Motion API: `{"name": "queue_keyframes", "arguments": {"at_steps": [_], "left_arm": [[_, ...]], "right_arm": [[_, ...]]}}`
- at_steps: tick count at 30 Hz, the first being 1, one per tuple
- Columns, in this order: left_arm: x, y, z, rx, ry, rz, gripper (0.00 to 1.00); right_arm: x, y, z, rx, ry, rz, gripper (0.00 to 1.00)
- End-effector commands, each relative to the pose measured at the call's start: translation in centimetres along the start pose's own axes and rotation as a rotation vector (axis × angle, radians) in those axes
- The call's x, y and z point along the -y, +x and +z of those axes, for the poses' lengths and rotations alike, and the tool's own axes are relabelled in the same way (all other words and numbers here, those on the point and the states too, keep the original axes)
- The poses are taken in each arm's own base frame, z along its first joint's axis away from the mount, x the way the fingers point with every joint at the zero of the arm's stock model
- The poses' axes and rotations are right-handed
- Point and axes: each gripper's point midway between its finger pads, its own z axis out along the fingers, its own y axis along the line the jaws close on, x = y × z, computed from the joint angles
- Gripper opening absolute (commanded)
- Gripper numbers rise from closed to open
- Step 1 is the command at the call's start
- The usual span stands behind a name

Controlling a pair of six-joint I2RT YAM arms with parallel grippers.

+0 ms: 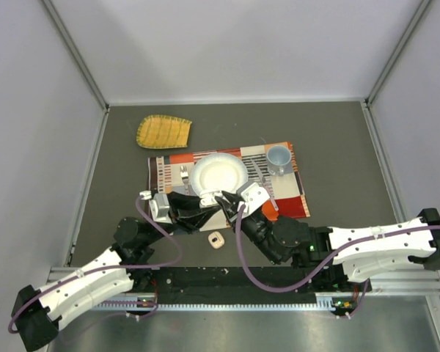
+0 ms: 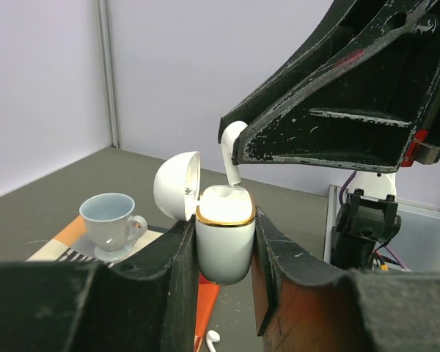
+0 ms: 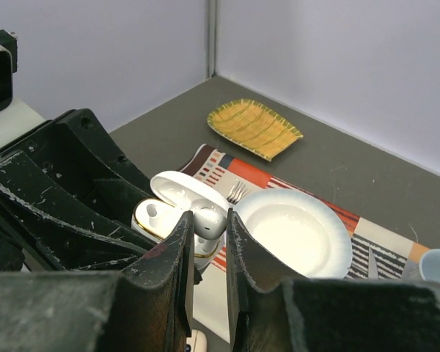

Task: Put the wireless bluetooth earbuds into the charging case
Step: Insert the right earbud into the right side groove of the charging case.

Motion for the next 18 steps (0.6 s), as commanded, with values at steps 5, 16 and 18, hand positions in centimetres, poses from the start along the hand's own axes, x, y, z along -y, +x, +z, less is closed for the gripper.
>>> {"name": "queue_keyframes", "arguments": {"at_steps": [5,16,18], "left_arm": [[0.9,-4.4,0.9,0.127,0.039,0.042,0.00],[1.0,-3.8,0.9,0.106,0.042,0.031,0.00],[1.0,-3.6,0.9,0.100,0.045,0.031,0.00]], "right_arm": [[0.6,-0.6,-0.5,0.017,0.021,0.009,0.00],[0.4,-2.0,-0.6,0.055,-0.001,0.067,0.00],[0.2,-2.1,-0.6,0.058,-0.008,0.075,0.00]]}}
